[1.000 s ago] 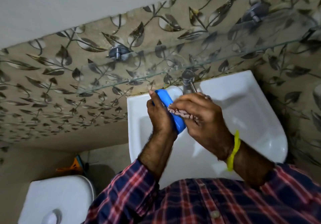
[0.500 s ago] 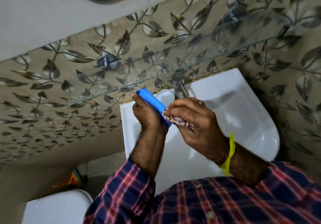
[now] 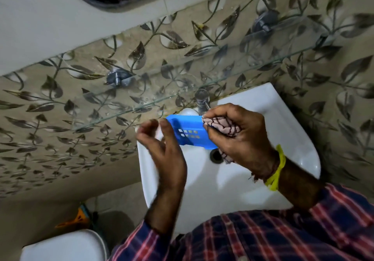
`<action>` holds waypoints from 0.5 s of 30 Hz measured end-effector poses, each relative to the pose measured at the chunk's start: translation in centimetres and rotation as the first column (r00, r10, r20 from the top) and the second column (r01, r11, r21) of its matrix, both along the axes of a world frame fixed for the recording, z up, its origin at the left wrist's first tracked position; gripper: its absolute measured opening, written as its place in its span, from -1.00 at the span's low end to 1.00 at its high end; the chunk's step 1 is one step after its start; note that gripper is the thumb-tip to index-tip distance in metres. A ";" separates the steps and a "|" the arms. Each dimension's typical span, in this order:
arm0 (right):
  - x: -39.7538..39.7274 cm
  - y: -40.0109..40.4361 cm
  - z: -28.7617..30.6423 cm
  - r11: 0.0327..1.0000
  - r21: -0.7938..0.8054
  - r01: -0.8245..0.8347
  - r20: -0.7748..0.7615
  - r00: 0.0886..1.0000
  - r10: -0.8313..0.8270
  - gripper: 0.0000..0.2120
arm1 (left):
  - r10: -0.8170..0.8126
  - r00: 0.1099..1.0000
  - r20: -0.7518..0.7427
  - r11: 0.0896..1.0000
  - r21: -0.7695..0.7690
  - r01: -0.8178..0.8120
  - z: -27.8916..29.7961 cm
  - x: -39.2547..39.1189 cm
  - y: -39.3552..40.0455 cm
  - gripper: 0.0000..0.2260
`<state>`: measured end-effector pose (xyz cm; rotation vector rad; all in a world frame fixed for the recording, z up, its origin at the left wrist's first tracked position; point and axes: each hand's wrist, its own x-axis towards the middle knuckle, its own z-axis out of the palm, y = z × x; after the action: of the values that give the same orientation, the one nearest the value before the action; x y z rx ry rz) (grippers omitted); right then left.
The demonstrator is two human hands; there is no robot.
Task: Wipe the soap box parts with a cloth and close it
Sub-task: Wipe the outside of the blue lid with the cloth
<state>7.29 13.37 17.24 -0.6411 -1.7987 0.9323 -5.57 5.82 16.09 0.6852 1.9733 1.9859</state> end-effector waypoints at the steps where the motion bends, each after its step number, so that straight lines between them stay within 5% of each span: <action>1: 0.4 0.5 0.6 0.999 0.008 -0.038 0.022 0.999 0.038 -0.83 | -0.100 0.907 -0.408 0.995 -0.047 0.089 0.1 -1.1 -0.7 -0.50; 2: 0.6 0.9 1.2 0.997 0.014 -0.078 0.041 0.996 0.077 -0.82 | -0.251 0.709 -0.659 0.968 -0.152 0.201 0.1 -2.3 -1.0 -0.47; 3: 0.8 1.3 1.7 0.993 0.035 -0.112 0.066 0.992 0.110 -0.82 | -0.398 0.550 -0.734 0.916 -0.289 0.278 0.3 -3.1 -0.9 -0.50; 4: 0.8 1.5 2.2 0.987 0.070 -0.146 0.100 0.985 0.139 -0.81 | -0.501 0.490 -0.713 0.865 -0.388 0.319 0.5 -3.3 -0.7 -0.58; 6: 0.4 2.0 3.0 0.964 0.120 -0.236 0.167 0.962 0.215 -0.82 | -0.568 0.587 -0.577 0.823 -0.407 0.396 0.7 -3.1 -0.3 -0.75; 9: 0.3 2.3 3.2 0.924 0.143 -0.356 0.209 0.923 0.323 -0.81 | -0.597 0.748 -0.291 0.802 -0.239 0.547 0.5 -2.7 -0.5 -0.85; 11: 1.0 2.1 2.4 0.922 0.138 -0.362 0.181 0.924 0.335 -0.77 | -0.604 0.779 -0.169 0.797 -0.141 0.587 0.1 -3.3 -1.0 -0.88; 15: 1.7 0.8 1.1 0.939 0.174 -0.296 0.150 0.951 0.272 -0.83 | -0.609 0.771 -0.186 0.790 -0.224 0.571 -0.5 -2.9 -1.6 -0.84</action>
<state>8.96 14.18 18.37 -0.3250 -2.1027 0.9057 -8.43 4.24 15.54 1.3756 1.7021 1.3965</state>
